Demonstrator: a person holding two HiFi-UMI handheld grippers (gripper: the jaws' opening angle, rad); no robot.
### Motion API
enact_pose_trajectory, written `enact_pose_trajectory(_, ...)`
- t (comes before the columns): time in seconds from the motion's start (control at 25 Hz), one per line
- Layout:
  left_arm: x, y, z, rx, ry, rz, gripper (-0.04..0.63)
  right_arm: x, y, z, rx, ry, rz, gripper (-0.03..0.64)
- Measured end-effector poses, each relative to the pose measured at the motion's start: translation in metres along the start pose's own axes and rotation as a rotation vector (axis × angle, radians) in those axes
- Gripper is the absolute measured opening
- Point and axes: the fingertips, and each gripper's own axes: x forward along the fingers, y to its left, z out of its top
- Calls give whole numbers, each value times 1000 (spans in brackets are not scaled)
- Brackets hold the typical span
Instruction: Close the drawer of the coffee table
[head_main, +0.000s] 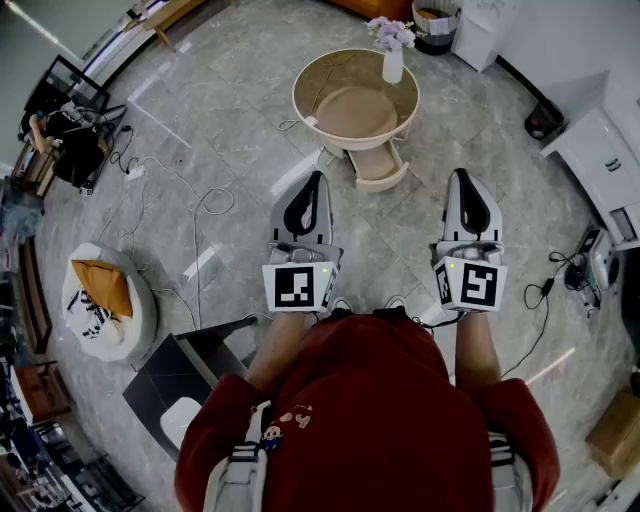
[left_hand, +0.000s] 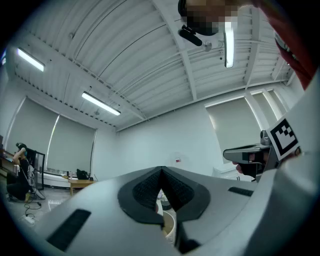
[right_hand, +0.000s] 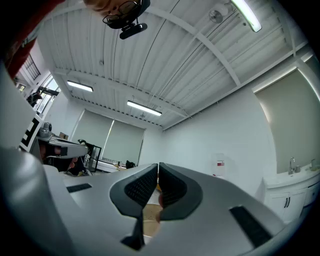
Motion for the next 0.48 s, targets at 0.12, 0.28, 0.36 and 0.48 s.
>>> enact_pose_trajectory(0.12,-2,3,-5,2,15,-2,12,2,6,-2,-6,10,5,26)
enact_pose_trajectory(0.28,-6,13,-7,1,16,-10,12,4,17,-4,-11,12,-3,26)
enact_pose_trajectory(0.36,-9,21,-8,4,22,-16,12,6,24,-4,-13,13,-10,25)
enact_pose_trajectory(0.48,-11,32,-11,-1,26,-28,12,8,33,-4,-6,15,-23,26)
